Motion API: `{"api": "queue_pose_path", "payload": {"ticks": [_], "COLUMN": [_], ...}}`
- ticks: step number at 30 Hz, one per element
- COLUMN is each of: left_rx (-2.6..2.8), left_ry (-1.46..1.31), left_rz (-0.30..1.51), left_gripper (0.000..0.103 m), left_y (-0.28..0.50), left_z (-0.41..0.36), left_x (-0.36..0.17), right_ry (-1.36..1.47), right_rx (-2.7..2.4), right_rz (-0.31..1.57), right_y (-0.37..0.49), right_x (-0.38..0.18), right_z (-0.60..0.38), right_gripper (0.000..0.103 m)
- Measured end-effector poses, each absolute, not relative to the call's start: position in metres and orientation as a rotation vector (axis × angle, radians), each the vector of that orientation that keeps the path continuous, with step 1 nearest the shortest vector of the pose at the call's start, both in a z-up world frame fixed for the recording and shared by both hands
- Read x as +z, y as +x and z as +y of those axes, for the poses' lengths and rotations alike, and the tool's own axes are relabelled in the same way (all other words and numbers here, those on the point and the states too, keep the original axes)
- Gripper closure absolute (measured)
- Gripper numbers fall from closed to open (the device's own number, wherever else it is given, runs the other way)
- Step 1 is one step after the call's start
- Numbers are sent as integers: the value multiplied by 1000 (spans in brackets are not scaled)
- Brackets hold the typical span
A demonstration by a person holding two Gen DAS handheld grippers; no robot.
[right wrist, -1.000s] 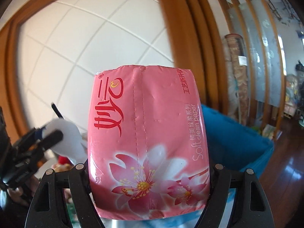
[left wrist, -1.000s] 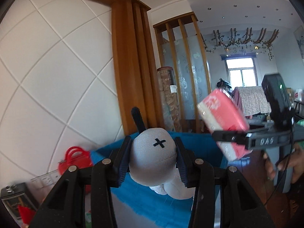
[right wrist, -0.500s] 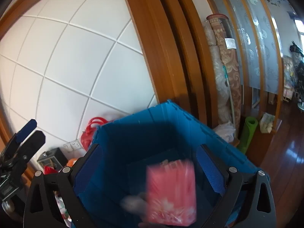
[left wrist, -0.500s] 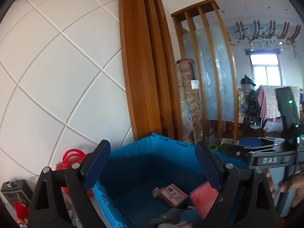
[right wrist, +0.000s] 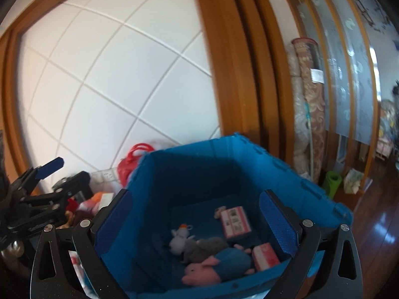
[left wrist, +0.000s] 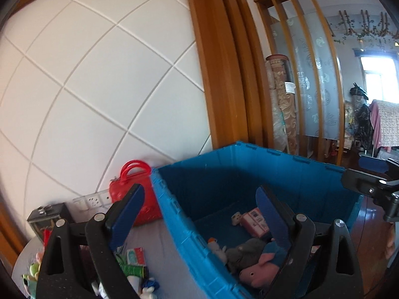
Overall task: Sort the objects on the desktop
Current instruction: 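Move both open tools back toward the remaining items on the table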
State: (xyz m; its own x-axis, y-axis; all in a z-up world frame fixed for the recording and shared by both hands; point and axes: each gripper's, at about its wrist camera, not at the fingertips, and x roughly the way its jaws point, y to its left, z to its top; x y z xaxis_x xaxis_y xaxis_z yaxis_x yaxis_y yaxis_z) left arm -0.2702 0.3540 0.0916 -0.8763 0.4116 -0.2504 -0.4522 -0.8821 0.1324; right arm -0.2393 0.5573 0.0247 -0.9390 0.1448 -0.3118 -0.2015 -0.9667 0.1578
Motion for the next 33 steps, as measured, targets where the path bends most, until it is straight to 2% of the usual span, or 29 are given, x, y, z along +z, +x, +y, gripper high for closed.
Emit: {"api": "queue_pose_path", "payload": {"ticks": [11,24,33], "left_rx": [2779,2916,3014], "left_ry": [-416,-603,-776], "left_rz": [241,300,269], "left_gripper": [12,11,11], "left_y": [-238,-199,-216], "left_z": [244,73,12], "left_x": [62,24,-10], "right_ry": [-495,-723,-882], "right_rx": [3049,3139,3178], "right_rz": [178,188,190], "right_y": [-211,-230,-259], "right_x": [23,-20,-47], "right_z": [446,283,232], "right_gripper": [0,0,0]}}
